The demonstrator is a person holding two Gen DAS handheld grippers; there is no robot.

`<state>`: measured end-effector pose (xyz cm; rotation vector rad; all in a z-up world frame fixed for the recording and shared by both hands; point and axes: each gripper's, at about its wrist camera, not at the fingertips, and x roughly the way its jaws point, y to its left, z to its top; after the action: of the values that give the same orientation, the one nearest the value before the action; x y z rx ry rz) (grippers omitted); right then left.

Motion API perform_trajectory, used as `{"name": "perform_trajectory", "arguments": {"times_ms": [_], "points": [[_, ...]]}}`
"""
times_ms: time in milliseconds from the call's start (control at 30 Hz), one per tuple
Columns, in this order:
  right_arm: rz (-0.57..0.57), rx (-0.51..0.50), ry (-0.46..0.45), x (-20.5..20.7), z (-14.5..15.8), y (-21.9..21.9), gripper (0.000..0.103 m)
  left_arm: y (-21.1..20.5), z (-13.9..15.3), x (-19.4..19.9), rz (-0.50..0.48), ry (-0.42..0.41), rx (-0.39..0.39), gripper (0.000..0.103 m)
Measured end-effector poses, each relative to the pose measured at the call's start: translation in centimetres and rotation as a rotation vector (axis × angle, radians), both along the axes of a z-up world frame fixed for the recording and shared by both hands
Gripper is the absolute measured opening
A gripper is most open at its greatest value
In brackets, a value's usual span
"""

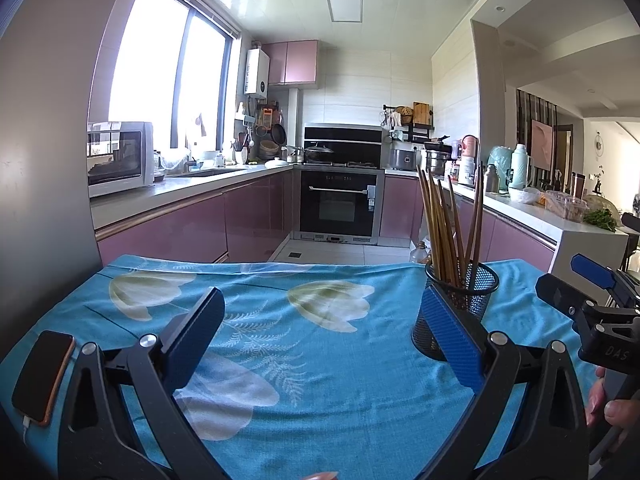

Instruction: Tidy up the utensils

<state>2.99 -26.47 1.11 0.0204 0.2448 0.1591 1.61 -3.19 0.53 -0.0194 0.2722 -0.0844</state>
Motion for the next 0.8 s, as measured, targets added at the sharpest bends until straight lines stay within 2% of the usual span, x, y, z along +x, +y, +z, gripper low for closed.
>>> {"name": "perform_trajectory", "arguments": {"times_ms": [800], "points": [[-0.002, -0.001, 0.005, 0.18, -0.07, 0.00, 0.096, -0.19, -0.01, 0.08, 0.000, 0.000, 0.005, 0.097]]}}
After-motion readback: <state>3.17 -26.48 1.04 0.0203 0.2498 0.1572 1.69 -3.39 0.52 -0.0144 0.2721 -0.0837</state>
